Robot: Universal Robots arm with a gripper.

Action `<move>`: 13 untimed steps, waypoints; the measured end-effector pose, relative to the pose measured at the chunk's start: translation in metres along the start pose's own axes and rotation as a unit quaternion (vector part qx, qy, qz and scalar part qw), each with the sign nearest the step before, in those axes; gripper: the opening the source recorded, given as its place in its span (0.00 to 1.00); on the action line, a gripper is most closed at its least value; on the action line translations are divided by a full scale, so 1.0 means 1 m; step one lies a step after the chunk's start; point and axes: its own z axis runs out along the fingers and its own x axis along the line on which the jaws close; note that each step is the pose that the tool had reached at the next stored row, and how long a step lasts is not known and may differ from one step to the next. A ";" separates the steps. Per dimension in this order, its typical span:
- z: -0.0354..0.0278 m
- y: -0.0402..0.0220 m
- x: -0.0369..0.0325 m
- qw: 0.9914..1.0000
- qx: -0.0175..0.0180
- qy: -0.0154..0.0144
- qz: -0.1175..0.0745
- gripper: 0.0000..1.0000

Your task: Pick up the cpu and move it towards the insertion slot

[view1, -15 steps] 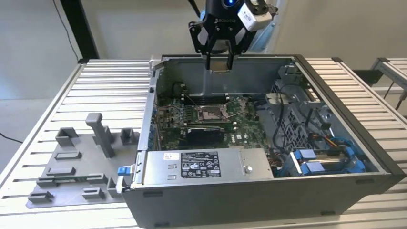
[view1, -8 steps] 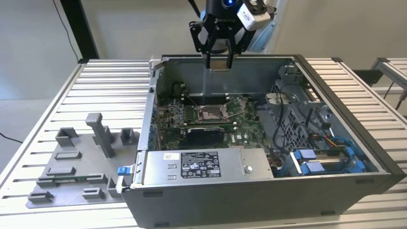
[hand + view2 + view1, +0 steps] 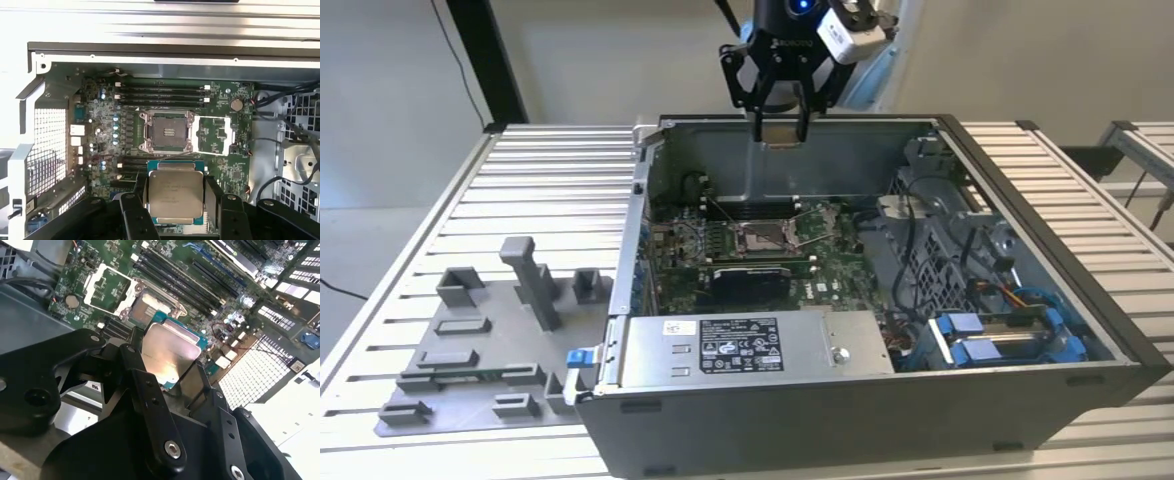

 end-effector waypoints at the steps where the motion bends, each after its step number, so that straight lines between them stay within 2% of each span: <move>1: 0.0007 0.0020 -0.0002 1.000 0.000 0.000 0.001 0.00; 10: 0.0049 0.0242 -0.0021 1.000 0.000 0.000 0.002 0.00; 13: 0.0051 0.0272 -0.0021 1.000 0.000 0.000 0.003 0.00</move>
